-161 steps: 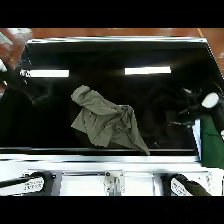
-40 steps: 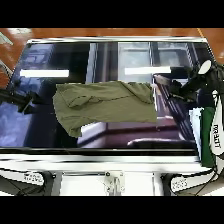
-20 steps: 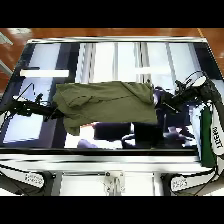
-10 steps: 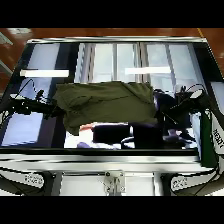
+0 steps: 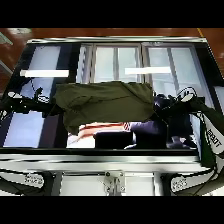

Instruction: Fold the shirts.

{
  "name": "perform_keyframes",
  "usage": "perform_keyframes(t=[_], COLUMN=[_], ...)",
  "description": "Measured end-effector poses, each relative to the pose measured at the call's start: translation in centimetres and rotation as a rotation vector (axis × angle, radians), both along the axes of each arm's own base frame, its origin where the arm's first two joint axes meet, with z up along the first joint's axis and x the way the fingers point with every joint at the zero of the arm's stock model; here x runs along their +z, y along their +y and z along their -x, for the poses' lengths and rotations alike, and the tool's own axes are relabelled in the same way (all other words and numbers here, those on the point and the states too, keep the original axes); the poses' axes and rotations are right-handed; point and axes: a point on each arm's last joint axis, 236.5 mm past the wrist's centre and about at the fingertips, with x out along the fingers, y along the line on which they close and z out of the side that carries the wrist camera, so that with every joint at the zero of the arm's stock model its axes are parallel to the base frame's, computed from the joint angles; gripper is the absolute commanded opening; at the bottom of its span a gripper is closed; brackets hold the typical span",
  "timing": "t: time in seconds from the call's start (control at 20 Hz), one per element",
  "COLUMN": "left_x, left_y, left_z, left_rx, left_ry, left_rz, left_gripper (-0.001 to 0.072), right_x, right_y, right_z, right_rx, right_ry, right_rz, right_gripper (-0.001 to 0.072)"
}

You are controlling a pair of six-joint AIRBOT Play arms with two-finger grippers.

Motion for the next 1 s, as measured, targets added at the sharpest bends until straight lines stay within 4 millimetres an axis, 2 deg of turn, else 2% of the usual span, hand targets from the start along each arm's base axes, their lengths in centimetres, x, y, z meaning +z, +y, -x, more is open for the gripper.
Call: perform_keyframes(t=[0.1,0.2,0.25,0.3,0.4,0.45,0.5,0.55,0.6,0.65,0.7,0.75,0.85,0.95,1.0], left_x=[2.1,6.4,9.4,13.3,22.6,28.7,34.8,40.3,45.7,50.9,55.0,58.5,63.3,65.2,65.3], left_y=[0.3,1.0,1.3,1.6,2.0,2.0,1.7,1.4,0.8,0.1,-0.5,-1.1,-2.0,-2.2,-1.9], left_z=[-1.1,-3.1,-4.2,-5.3,-6.5,-6.3,-5.4,-3.9,-1.7,1.1,3.9,7.1,13.3,18.0,19.7], left_rx=[-0.016,-0.029,-0.035,-0.041,-0.050,-0.047,-0.045,-0.036,-0.020,0.013,0.045,0.080,0.148,0.210,0.231], left_ry=[-0.062,-0.189,-0.274,-0.379,-0.607,-0.751,-0.897,-1.031,-1.163,-1.295,-1.402,-1.505,-1.650,-1.707,-1.706], left_rz=[-0.015,-0.056,-0.084,-0.119,-0.198,-0.246,-0.295,-0.344,-0.389,-0.426,-0.456,-0.488,-0.556,-0.628,-0.675], left_gripper=[0.0038,0.0038,0.0038,0.0039,0.0039,0.0039,0.0039,0.0039,0.0039,0.0039,0.0039,0.0039,0.0039,0.0039,0.0039], right_x=[1.7,6.0,9.4,13.0,22.5,28.5,34.1,40.4,45.7,50.3,54.5,57.6,62.3,64.2,64.4], right_y=[0.0,0.4,0.6,0.5,0.1,0.0,-0.2,-0.5,-0.7,-1.0,-1.4,-1.7,-2.6,-3.2,-3.5], right_z=[-1.4,-3.6,-4.9,-6.5,-8.8,-9.6,-9.4,-8.7,-7.2,-5.3,-2.9,-0.6,4.4,8.8,10.5], right_rx=[0.034,0.087,0.122,0.142,0.176,0.171,0.167,0.144,0.122,0.096,0.063,0.032,-0.032,-0.069,-0.080], right_ry=[-0.081,-0.222,-0.320,-0.439,-0.705,-0.870,-1.015,-1.175,-1.306,-1.416,-1.514,-1.586,-1.693,-1.729,-1.725], right_rz=[0.010,0.005,0.007,0.029,0.096,0.136,0.179,0.234,0.283,0.331,0.379,0.422,0.510,0.581,0.611], right_gripper=[0.0061,0.0061,0.0061,0.0061,0.0061,0.0061,0.0061,0.0061,0.0061,0.0061,0.0061,0.0061,0.0061,0.0061,0.0061])
